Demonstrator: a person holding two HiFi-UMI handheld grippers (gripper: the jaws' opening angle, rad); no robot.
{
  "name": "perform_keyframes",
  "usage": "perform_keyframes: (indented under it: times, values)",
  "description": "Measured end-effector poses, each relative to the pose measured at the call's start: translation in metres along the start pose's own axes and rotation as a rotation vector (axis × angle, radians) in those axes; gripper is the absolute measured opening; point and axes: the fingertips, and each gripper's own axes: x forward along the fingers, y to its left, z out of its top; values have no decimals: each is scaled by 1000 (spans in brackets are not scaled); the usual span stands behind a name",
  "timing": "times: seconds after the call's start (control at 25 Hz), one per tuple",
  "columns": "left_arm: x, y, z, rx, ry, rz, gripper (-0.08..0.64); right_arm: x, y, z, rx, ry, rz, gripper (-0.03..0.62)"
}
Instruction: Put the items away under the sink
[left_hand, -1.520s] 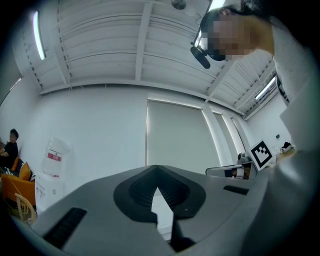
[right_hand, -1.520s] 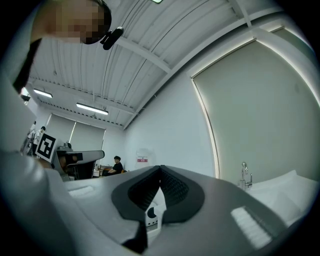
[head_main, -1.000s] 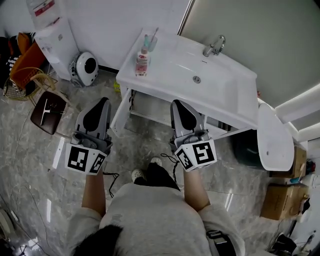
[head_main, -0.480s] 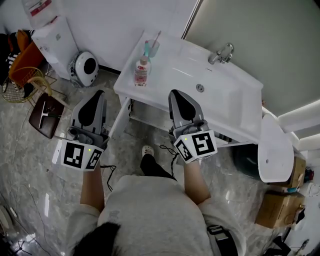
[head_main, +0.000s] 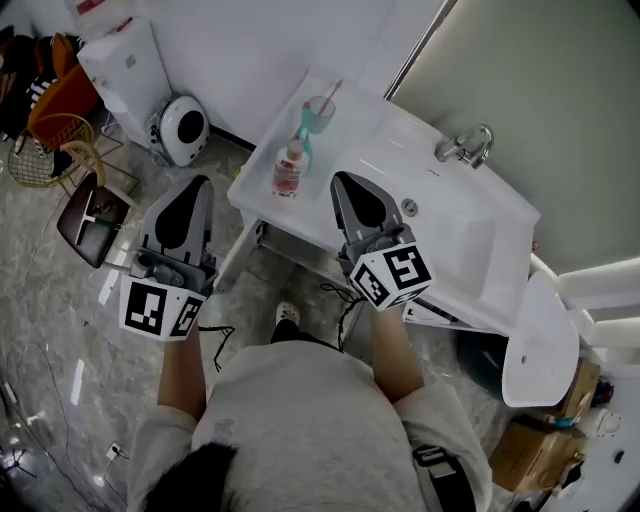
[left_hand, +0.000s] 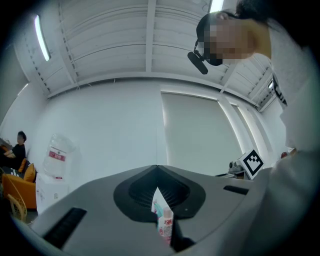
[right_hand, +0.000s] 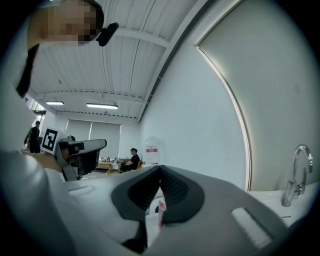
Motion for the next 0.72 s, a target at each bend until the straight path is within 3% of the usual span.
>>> perform_keyframes:
  times: [0.24,0.72]
  values:
    - [9,13,-18,4,46,52,6,30,-18,-64,58,163,123,14]
    - [6,31,-47,1,133,150,6,67,-38,-177,2,431,318,223]
